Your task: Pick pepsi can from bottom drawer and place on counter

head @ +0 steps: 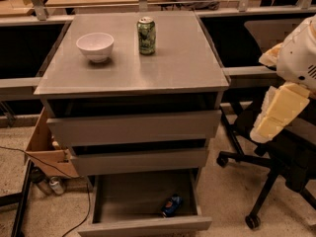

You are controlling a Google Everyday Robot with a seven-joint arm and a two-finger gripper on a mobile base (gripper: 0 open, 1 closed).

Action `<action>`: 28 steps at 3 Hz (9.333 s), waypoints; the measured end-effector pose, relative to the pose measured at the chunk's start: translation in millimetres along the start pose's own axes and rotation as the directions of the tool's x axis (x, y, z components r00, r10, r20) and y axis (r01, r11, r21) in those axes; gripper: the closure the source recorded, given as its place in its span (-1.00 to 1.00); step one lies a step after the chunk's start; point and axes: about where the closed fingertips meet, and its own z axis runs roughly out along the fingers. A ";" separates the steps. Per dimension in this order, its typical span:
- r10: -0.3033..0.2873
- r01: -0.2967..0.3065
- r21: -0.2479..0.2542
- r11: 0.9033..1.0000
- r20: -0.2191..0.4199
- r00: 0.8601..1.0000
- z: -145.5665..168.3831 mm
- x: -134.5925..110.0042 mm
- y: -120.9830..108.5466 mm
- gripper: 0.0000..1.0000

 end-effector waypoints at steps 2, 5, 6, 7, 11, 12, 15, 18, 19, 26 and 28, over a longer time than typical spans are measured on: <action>0.201 -0.182 -0.118 0.976 0.171 0.965 69.3 -40.9 24.1 -1.00; 0.456 -0.372 -0.313 0.874 0.262 0.850 208.3 -100.6 76.5 -1.00; 0.501 -0.400 -0.356 0.845 0.264 0.824 252.7 -107.9 92.4 -1.00; 0.552 -0.438 -0.389 0.810 0.253 0.795 295.4 -103.2 104.9 -1.00; 0.730 -0.584 -0.500 0.639 0.157 0.665 425.3 -29.2 157.8 -1.00; 0.766 -0.608 -0.535 0.587 0.124 0.631 447.0 -1.5 158.1 -1.00; 0.765 -0.595 -0.646 0.479 -0.026 0.644 498.1 39.2 145.5 -1.00; 0.849 -0.792 -0.579 0.193 -0.306 0.431 577.2 56.3 137.7 -1.00; 0.892 -0.818 -0.564 0.113 -0.306 0.334 603.5 67.5 136.8 -1.00; 0.949 -0.913 -0.380 -0.148 -0.316 -0.023 800.9 80.8 108.7 -1.00; 0.934 -0.948 -0.260 -0.184 -0.348 -0.086 811.1 84.6 113.3 -1.00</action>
Offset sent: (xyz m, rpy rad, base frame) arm 0.0277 0.1135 -0.1081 0.4557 0.1445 -0.1935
